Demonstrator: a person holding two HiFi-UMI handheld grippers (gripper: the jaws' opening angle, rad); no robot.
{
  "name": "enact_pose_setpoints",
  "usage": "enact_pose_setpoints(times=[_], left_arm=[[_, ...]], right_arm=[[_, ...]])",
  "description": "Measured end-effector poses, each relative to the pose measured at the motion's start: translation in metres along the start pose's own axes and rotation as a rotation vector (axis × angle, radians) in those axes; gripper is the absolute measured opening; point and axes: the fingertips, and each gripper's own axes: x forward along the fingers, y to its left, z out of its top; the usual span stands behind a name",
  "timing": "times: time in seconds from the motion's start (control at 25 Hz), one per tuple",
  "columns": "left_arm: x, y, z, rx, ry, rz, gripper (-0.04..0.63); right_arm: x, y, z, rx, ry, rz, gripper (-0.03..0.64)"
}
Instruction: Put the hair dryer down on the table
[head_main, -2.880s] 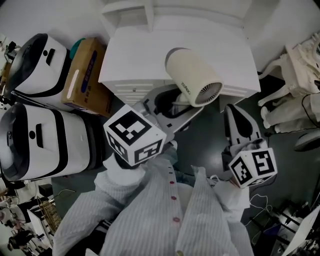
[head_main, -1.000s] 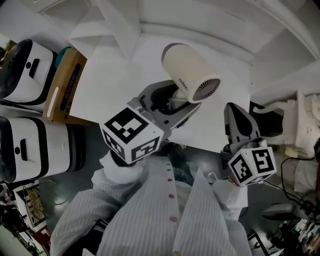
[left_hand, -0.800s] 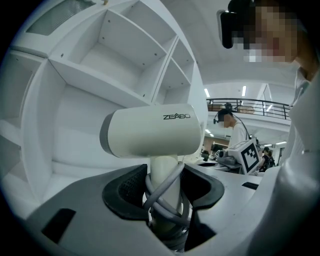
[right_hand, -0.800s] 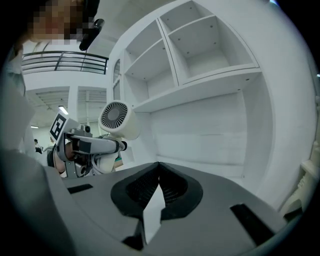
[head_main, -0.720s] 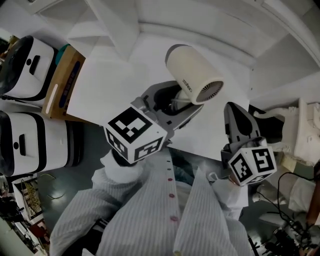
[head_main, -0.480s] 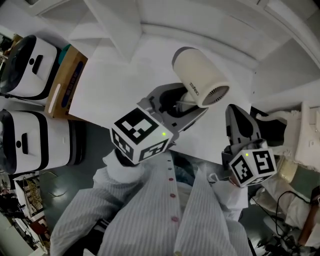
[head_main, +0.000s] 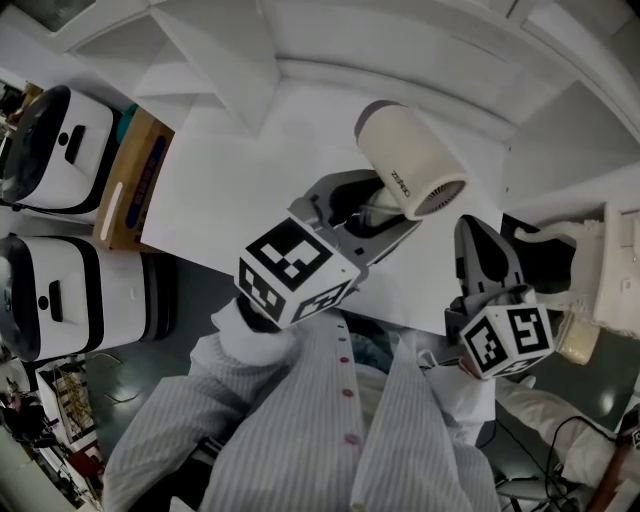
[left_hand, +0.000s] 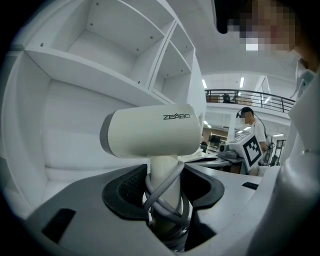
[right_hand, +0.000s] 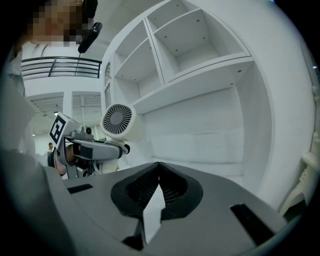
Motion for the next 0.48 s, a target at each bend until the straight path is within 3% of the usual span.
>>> enact_pose_setpoints(times=[0.48], left_arm=[[0.011, 0.014, -0.023, 0.05, 0.103, 0.007, 0.21]], right_arm=[[0.012, 0.001, -0.011, 0.018, 0.033, -0.001, 0.012]])
